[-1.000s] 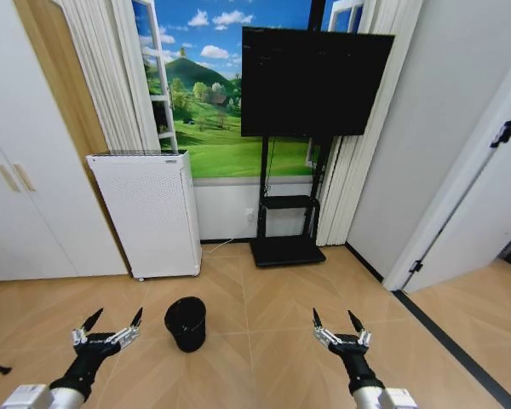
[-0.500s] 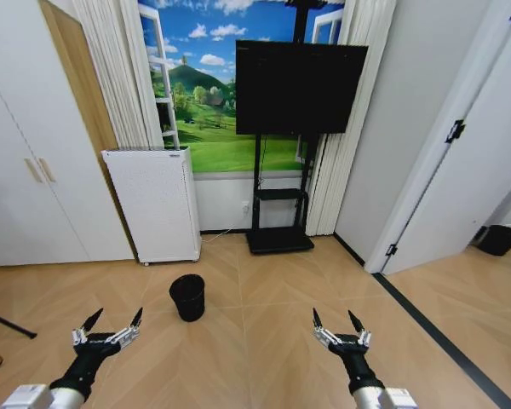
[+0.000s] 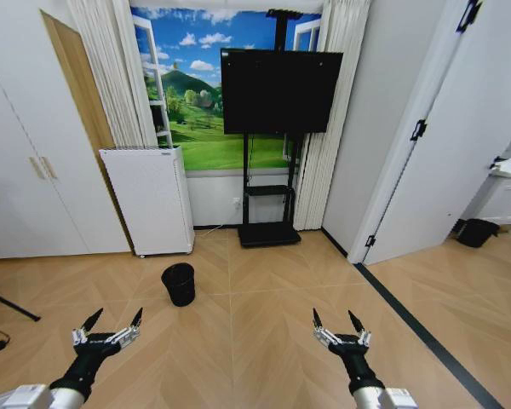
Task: Pick up the trash bin and place the garbage on the floor into it.
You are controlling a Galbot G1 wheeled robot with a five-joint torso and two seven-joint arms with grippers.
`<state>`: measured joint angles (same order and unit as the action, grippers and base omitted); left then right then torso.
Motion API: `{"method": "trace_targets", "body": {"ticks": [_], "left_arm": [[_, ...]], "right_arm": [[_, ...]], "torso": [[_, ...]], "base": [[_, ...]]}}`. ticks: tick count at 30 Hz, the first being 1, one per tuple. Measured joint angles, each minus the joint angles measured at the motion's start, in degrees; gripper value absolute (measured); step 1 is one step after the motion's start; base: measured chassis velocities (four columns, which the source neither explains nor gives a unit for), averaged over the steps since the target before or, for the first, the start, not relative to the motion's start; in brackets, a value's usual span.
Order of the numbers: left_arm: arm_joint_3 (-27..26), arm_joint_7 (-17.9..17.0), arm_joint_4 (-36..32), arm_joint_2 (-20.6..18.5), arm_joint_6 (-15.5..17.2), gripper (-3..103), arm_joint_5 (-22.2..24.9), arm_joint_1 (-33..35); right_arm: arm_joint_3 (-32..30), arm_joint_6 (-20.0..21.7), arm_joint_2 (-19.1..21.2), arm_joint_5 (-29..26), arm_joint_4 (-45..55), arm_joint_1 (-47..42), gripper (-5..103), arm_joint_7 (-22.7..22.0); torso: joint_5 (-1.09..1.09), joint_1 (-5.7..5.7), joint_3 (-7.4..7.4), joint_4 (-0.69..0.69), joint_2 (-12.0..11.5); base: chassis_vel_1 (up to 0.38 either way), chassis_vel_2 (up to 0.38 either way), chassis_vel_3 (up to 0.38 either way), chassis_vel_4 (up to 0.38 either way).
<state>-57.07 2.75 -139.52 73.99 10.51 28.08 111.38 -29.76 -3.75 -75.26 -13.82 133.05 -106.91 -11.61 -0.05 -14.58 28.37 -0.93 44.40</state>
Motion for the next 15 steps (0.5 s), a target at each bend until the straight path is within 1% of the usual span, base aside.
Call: {"method": "trace_targets", "body": {"ticks": [1, 2, 6, 11, 15], "left_arm": [[0.0, 0.0, 0.0, 0.0, 0.0, 100, 0.0, 0.0], [0.0, 0.0, 0.0, 0.0, 0.0, 100, 0.0, 0.0], [0.0, 0.0, 0.0, 0.0, 0.0, 100, 0.0, 0.0], [0.0, 0.0, 0.0, 0.0, 0.0, 100, 0.0, 0.0], [0.0, -0.1, 0.0, 0.0, 0.0, 100, 0.0, 0.0]], "right_arm": [[0.0, 0.0, 0.0, 0.0, 0.0, 0.0, 100, 0.0], [0.0, 0.0, 0.0, 0.0, 0.0, 0.0, 100, 0.0], [0.0, 0.0, 0.0, 0.0, 0.0, 0.0, 100, 0.0], [0.0, 0.0, 0.0, 0.0, 0.0, 0.0, 100, 0.0], [0.0, 0.0, 0.0, 0.0, 0.0, 0.0, 100, 0.0]], "torso": [[0.07, -0.02, 0.01, 0.01, 0.0], [0.02, -0.03, 0.01, 0.0, 0.0], [0.06, -0.01, 0.0, 0.0, 0.0], [0.04, 0.05, -0.04, 0.0, 0.0], [0.05, 0.05, -0.03, 0.0, 0.0]], "base": [[0.065, 0.05, -0.073, -0.067], [0.102, 0.05, -0.122, -0.029], [0.143, 0.004, -0.167, 0.004], [0.19, -0.05, -0.182, 0.042], [0.054, -0.014, -0.086, 0.018]]}}
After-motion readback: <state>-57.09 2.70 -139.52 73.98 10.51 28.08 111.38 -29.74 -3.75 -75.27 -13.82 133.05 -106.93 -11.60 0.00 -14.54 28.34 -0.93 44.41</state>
